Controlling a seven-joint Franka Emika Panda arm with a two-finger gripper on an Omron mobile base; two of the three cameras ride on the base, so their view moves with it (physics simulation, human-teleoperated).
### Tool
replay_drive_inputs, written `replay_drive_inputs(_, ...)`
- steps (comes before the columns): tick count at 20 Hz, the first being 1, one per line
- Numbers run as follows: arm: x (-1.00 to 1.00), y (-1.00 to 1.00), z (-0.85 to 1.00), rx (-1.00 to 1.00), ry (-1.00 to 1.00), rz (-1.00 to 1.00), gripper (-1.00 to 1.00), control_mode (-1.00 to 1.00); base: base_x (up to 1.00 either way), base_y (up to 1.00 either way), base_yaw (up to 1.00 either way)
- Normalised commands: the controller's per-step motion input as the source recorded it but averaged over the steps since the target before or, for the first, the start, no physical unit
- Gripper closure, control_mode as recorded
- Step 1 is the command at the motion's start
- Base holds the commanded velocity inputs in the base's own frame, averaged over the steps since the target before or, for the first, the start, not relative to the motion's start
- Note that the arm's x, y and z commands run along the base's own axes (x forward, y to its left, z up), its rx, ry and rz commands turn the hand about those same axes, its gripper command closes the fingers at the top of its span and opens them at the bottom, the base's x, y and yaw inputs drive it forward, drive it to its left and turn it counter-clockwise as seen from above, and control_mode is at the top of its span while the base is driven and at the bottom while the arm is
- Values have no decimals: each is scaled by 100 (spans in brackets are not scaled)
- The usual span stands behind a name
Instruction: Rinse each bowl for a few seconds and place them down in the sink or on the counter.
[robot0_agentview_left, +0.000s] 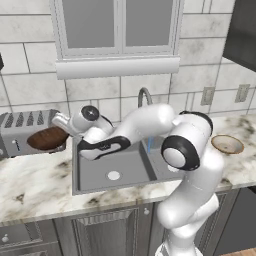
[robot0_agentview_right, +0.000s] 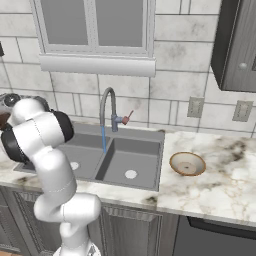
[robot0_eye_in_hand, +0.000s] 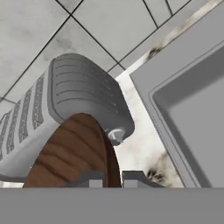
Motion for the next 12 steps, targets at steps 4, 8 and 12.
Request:
replay_drive_inputs(4, -10, -14, 26, 0, -1, -16, 100, -100, 0, 0, 0)
replay_drive_inputs(8, -11, -13, 28, 0, -1, -17, 100, -100, 0, 0, 0)
replay_drive_inputs(12, -11, -13, 28, 0, 0, -17, 100, -100, 0, 0, 0)
